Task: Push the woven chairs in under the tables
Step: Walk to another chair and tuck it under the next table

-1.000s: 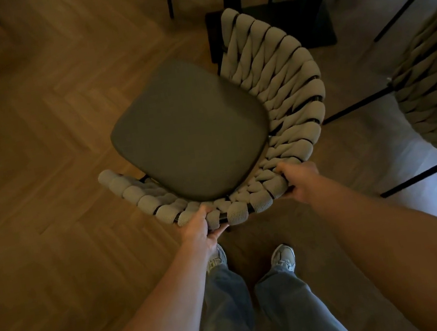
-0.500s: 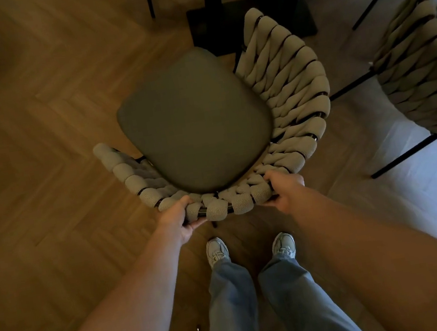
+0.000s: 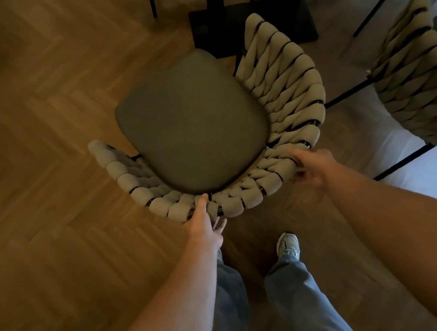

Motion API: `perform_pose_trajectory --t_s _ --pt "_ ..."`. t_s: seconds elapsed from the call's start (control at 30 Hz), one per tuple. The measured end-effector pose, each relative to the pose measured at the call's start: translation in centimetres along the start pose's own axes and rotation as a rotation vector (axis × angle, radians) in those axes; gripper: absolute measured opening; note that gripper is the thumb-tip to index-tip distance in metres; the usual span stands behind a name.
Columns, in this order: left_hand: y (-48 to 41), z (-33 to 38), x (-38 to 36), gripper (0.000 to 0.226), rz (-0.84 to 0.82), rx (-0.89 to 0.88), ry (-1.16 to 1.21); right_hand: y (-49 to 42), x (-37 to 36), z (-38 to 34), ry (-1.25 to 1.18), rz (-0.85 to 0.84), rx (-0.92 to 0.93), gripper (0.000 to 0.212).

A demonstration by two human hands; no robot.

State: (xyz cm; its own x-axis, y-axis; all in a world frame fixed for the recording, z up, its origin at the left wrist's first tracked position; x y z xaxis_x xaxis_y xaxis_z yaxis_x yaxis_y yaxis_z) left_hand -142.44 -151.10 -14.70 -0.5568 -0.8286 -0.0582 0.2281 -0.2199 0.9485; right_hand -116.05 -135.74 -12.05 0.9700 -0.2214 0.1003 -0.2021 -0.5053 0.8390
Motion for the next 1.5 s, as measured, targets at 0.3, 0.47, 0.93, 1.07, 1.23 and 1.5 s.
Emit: perform_pose_trajectory --t_s 0.3,0.47,0.93,1.07,1.23,1.5 --pt "-0.2 -2.2 -1.3 0.055 0.081 -0.047 0.096 -3.2 0.4 -4.3 0.095 -0.072 0.029 0.049" --pt "-0.8 -2.2 -1.3 0.037 0.110 -0.041 0.034 -4.6 0.1 -4.0 0.111 -0.009 0.008 0.052" --pt "-1.2 0.7 0.0 0.035 0.085 -0.087 -0.109 -2.9 1.4 -1.1 0.073 0.122 0.006 0.046" --pt "-1.7 2.0 0.7 0.034 0.072 -0.095 -0.173 -2.2 1.7 0.7 -0.004 0.145 -0.008 0.036" --pt "-1.9 4.2 1.4 0.036 0.072 -0.133 -0.223 -1.2 1.5 3.0 -0.059 0.174 -0.031 0.041" --pt "-1.9 9.0 1.5 0.049 0.032 -0.221 -0.335 0.6 -0.6 5.9 -0.137 0.219 -0.093 0.059"
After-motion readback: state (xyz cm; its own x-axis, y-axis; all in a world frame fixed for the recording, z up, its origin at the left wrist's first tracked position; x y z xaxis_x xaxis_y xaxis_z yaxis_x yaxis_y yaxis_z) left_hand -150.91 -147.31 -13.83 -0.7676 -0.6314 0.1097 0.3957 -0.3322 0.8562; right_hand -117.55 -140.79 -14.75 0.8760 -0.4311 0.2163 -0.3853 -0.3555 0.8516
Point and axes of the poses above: each hand's wrist, its own y-axis away from the middle knuckle, its own x-axis out of the back of the hand, z = x × y, the point moved 7 cm from there along -y, towards the middle knuckle, and after that the axes turned 4 degrees about -y, right-handed, at the moved point
